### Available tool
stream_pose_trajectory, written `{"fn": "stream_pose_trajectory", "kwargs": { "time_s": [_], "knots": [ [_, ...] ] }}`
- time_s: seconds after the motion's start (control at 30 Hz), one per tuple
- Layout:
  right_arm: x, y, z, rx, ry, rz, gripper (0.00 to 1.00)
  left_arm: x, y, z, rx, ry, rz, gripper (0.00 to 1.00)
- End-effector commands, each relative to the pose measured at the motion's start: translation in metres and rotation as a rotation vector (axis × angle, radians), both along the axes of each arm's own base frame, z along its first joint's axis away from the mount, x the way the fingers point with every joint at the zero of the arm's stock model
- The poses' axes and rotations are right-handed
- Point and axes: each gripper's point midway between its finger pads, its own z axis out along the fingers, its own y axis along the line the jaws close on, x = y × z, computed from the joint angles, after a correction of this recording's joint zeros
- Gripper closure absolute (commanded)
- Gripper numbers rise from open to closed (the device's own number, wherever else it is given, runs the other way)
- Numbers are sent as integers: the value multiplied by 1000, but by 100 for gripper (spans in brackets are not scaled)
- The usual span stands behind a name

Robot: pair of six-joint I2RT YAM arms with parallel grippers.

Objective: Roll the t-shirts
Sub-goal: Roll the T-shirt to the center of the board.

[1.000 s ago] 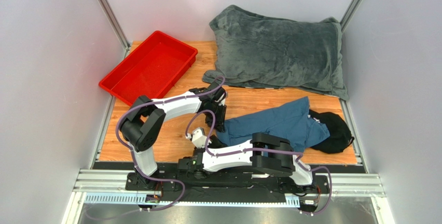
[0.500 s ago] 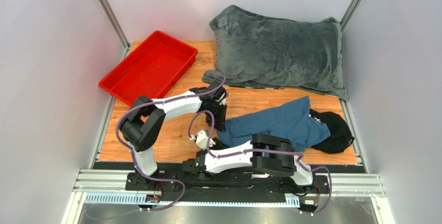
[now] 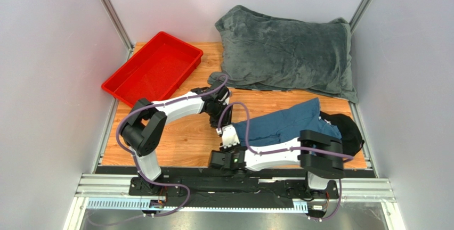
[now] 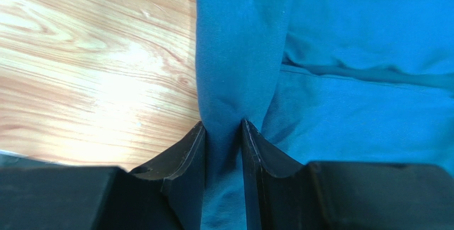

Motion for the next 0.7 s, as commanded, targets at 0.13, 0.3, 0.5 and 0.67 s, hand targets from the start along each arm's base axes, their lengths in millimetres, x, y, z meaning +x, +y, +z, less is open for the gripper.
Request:
{"fn": "stream_pose_trajectory", "kwargs": {
  "time_s": [0.13,0.3,0.5,0.67],
  "knots": [
    [2,21,11,560,185,-61,69,32,2,76,-193,-126,56,48],
    [0,8,15,814,287,-108,69,25,5,80,-229,-122,52,47],
    [10,1,29,1042,327,-175,69,11,0,59,-287,-76,38,47],
    [8,-11,24,1085,341,-217,69,10,-5,40,-277,-58,43,44]
  ]
}}
